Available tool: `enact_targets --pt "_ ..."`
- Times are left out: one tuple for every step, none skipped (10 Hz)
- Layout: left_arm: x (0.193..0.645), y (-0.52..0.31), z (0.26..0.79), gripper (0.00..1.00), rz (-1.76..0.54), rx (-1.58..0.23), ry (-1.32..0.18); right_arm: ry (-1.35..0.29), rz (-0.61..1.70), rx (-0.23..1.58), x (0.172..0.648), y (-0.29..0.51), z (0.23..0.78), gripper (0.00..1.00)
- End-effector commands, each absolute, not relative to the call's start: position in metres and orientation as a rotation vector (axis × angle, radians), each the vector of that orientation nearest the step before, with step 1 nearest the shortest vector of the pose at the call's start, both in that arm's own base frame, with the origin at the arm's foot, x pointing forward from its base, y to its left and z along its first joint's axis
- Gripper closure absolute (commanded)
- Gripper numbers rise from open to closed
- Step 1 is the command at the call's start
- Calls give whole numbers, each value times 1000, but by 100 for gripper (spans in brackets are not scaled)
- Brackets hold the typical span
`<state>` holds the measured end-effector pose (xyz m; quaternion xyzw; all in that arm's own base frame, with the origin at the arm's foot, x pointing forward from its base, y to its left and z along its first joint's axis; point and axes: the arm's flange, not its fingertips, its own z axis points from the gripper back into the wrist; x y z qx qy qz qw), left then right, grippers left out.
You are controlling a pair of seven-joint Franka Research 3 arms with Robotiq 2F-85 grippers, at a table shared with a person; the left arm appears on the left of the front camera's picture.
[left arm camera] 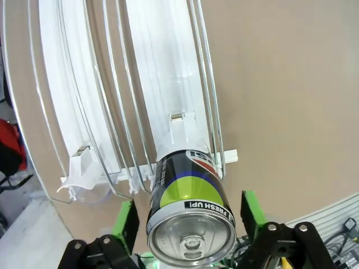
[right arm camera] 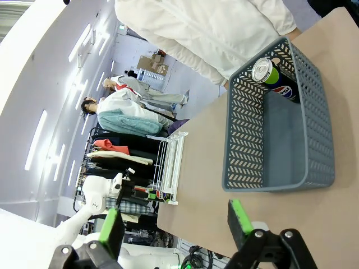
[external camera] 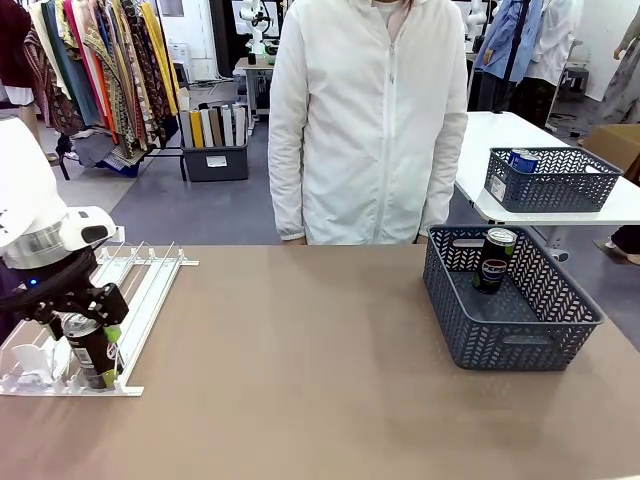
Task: Retrieve and store the cans from the dispenser.
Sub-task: Pick up one can from the Automatic Can Dispenser and place it in the middle of the table.
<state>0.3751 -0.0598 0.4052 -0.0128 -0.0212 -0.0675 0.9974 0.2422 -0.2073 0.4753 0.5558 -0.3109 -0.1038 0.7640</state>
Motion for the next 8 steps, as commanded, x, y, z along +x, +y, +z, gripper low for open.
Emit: enact_targets --pt "374 -61 406 84 -135 -24 -51 -716 -212 1223 245 -206 477 0" --pt "373 -62 406 100 -138 -28 -51 -716 -212 1223 245 -206 477 0" --pt "373 -62 406 100 -140 -29 -54 -716 -212 1223 245 -206 477 0" --pt "374 -63 406 100 -143 -29 -55 -716 -212 1223 245 -206 477 0" --pt "373 -63 406 100 -145 -26 -58 -716 -212 1223 245 -206 477 0" --pt "372 -63 407 100 -147 -28 -63 -716 -212 1223 245 -206 477 0" --pt "371 -64 409 100 -147 -25 -68 -716 -212 1223 245 -206 477 0" --pt "369 -62 417 100 -141 -25 -80 -716 -212 1223 245 -206 477 0"
